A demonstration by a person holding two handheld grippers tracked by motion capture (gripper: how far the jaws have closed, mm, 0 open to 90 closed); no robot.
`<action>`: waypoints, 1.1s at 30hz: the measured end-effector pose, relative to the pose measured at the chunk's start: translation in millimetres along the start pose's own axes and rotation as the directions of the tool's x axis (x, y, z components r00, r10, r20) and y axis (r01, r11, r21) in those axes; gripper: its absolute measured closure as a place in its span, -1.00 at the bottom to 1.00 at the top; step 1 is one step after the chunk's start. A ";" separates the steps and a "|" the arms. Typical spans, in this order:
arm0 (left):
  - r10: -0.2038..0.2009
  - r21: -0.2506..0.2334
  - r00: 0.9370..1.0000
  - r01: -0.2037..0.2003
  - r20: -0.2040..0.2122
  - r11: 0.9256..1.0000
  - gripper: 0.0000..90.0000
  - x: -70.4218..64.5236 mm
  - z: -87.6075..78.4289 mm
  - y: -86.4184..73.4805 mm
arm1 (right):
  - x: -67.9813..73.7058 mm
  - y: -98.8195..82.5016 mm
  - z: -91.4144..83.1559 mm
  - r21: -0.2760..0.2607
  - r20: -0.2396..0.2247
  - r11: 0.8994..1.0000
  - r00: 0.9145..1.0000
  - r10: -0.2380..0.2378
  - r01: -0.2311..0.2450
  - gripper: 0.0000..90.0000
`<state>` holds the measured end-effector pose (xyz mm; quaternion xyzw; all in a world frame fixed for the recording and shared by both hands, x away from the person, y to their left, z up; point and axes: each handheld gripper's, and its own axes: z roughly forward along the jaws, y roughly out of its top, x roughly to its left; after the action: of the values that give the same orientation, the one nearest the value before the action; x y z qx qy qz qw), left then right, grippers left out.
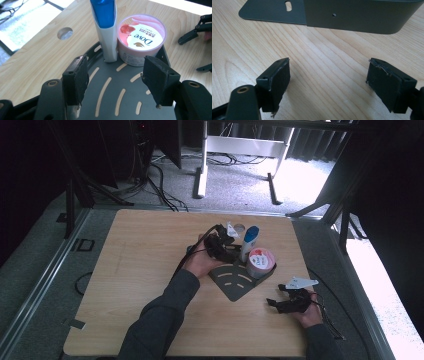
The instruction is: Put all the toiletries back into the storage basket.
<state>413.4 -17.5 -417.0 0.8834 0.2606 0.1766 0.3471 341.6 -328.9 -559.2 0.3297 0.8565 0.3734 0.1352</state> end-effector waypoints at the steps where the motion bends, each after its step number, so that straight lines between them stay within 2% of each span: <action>1: 0.009 -0.002 1.000 -0.009 0.001 1.000 -0.18 0.0 -1.3 -0.9 | 0.0 0.0 0.0 0.000 0.000 1.000 1.000 0.001 -0.001 -0.59; 5: 0.029 -0.010 1.000 -0.029 -0.006 1.000 -0.19 1.0 -4.7 -4.2 | -0.1 0.0 0.0 -0.001 0.000 1.000 1.000 0.001 -0.001 -0.59; 8: 0.027 -0.012 1.000 -0.027 -0.002 1.000 -0.20 3.1 -5.8 -6.1 | 0.0 0.0 0.0 0.000 0.000 1.000 1.000 0.000 0.000 -0.59; 15: 0.001 -0.032 1.000 -0.001 -0.001 0.999 -0.21 11.8 -9.3 -22.0 | 0.0 0.0 0.0 0.000 0.000 1.000 1.000 0.000 0.000 -0.59; 20: 0.019 -0.031 1.000 -0.019 -0.019 0.999 -0.26 13.7 -12.8 -27.0 | 0.1 0.0 0.0 0.000 0.000 1.000 1.000 0.000 0.000 -0.59; 24: 0.021 -0.038 1.000 -0.022 -0.017 0.999 -0.27 16.5 -16.1 -29.6 | 0.0 0.0 0.0 0.000 0.000 1.000 1.000 0.000 0.000 -0.59; 33: -0.023 -0.061 0.999 0.021 -0.038 0.998 -0.31 31.3 -23.4 -38.4 | 0.0 0.0 0.0 0.000 0.000 1.000 1.000 0.000 0.000 -0.59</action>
<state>414.0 36.9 -423.7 0.8660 0.2714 0.1978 0.3706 341.6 -328.9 -559.2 0.3297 0.8565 0.3734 0.1353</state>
